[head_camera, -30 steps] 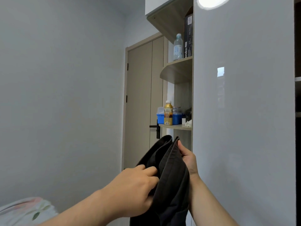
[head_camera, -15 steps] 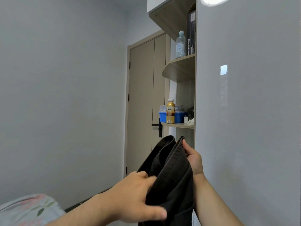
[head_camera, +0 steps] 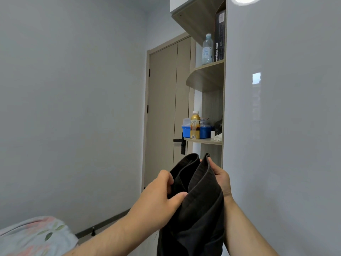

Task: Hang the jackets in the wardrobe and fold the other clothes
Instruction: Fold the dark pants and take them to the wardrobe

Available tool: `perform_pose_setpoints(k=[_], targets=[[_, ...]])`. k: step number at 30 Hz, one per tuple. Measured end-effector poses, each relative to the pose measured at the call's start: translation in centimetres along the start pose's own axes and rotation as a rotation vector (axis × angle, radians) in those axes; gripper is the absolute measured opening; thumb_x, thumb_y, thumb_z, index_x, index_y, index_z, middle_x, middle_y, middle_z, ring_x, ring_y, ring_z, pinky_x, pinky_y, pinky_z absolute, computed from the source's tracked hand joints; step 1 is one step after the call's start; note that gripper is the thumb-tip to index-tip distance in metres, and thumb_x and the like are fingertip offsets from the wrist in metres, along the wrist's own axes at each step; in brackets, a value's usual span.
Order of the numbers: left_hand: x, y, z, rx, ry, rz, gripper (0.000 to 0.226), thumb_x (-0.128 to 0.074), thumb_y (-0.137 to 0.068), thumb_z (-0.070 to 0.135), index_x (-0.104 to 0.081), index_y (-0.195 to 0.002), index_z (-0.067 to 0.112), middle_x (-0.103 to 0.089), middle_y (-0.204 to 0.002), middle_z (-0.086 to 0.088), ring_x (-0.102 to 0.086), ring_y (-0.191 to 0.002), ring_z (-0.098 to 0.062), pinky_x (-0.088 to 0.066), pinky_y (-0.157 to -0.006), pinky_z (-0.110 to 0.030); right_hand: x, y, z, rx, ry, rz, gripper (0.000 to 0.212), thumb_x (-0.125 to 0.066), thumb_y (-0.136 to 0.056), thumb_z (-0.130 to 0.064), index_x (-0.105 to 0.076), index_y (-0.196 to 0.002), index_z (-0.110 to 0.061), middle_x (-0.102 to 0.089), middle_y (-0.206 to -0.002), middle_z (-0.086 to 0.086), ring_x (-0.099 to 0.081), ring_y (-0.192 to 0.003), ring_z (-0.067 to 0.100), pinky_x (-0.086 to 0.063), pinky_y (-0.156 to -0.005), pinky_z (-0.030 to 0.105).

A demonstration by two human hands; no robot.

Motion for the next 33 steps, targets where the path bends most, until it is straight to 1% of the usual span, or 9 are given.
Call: perform_pose_setpoints(k=[5,10,13,17,20,24,27,30,33], targets=[[0.6,-0.7,0.7,-0.039,-0.338,0.078,0.032,-0.048,-0.094,0.054,-0.027,-0.080,0.034,-0.052,-0.065,0.010,-0.049,-0.056,-0.007,-0.028,-0.047,-0.022,0.1,0.2,0.3,-0.024,-0.011,-0.042,0.034,-0.060,-0.077,-0.033,-0.077,-0.065,-0.006,-0.070,-0.070,0.011,-0.071,-0.061,0.024,-0.061,-0.056,0.033],[0.5,-0.7,2.4,-0.396,-0.449,-0.037,0.023,-0.042,-0.097,0.038,-0.034,-0.118,0.043,-0.044,-0.104,0.013,-0.047,-0.060,-0.015,-0.031,-0.051,-0.022,0.3,0.4,0.2,-0.070,-0.008,-0.079,0.040,-0.060,-0.080,-0.039,-0.079,-0.073,-0.004,-0.073,-0.080,0.016,-0.073,-0.071,0.030,-0.060,-0.060,0.038],[0.5,-0.8,2.2,-0.508,-0.605,-0.157,0.019,-0.030,-0.094,0.038,-0.042,-0.107,0.034,-0.041,-0.099,0.006,-0.040,-0.058,-0.015,-0.022,-0.048,-0.019,0.7,0.6,0.1,-0.058,0.015,-0.059,0.040,-0.062,-0.078,-0.040,-0.079,-0.073,-0.004,-0.072,-0.079,0.016,-0.072,-0.069,0.030,-0.060,-0.060,0.038],[0.3,-1.6,1.2,-0.406,-0.775,-0.404,0.029,-0.036,-0.090,0.029,-0.050,-0.115,0.036,-0.052,-0.093,0.003,-0.052,-0.072,-0.023,-0.034,-0.059,-0.030,0.7,0.8,0.6,-0.074,0.037,-0.071,0.038,-0.063,-0.076,-0.038,-0.078,-0.068,-0.004,-0.071,-0.073,0.015,-0.071,-0.064,0.028,-0.059,-0.057,0.037],[-0.3,-2.0,0.6,-0.210,-0.615,-0.601,0.024,-0.042,-0.086,0.018,-0.055,-0.097,0.035,-0.062,-0.086,0.005,-0.060,-0.080,-0.021,-0.043,-0.061,-0.030,1.0,0.9,1.0,-0.076,0.043,-0.059,0.035,-0.065,-0.076,-0.036,-0.077,-0.068,-0.004,-0.070,-0.073,0.015,-0.071,-0.065,0.029,-0.059,-0.057,0.038],[0.8,-2.3,0.1,-0.064,-0.250,-0.591,0.031,-0.045,-0.086,0.010,-0.063,-0.083,0.035,-0.059,-0.070,0.013,-0.059,-0.061,-0.005,-0.047,-0.054,-0.023,1.8,0.9,0.5,-0.065,0.039,-0.070,0.036,-0.064,-0.079,-0.037,-0.077,-0.071,-0.005,-0.071,-0.075,0.015,-0.071,-0.067,0.030,-0.059,-0.059,0.039],[2.9,-2.4,-0.4,0.081,0.116,-0.527,0.030,-0.041,-0.070,0.004,-0.063,-0.069,0.025,-0.053,-0.059,0.002,-0.052,-0.052,-0.011,-0.046,-0.047,-0.026,2.6,1.0,-0.6,-0.053,0.029,-0.091,0.033,-0.062,-0.082,-0.036,-0.079,-0.073,-0.008,-0.072,-0.078,0.014,-0.072,-0.071,0.030,-0.059,-0.062,0.040],[4.5,-2.7,-0.7,0.011,0.034,-0.464,0.008,-0.043,-0.063,0.018,-0.049,-0.058,0.016,-0.040,-0.056,0.002,-0.042,-0.054,-0.012,-0.036,-0.050,-0.028,2.7,1.1,-0.9,-0.058,0.036,-0.119,0.030,-0.063,-0.083,-0.034,-0.079,-0.078,-0.008,-0.073,-0.085,0.016,-0.072,-0.079,0.033,-0.059,-0.069,0.045],[4.2,-3.0,-1.2,-0.049,-0.286,-0.409,0.037,-0.046,-0.086,0.041,-0.048,-0.056,0.020,-0.042,-0.054,0.006,-0.040,-0.051,-0.007,-0.033,-0.050,-0.022,2.1,1.2,-0.7,-0.050,0.046,-0.138,0.028,-0.065,-0.081,-0.033,-0.078,-0.079,-0.008,-0.072,-0.085,0.016,-0.072,-0.080,0.034,-0.058,-0.069,0.046]])
Point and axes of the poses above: each hand's wrist, its own y-axis away from the middle knuckle, its own x-axis out of the back of the hand, z = x × y, the point moved 4 cm from there along -y, towards the middle knuckle
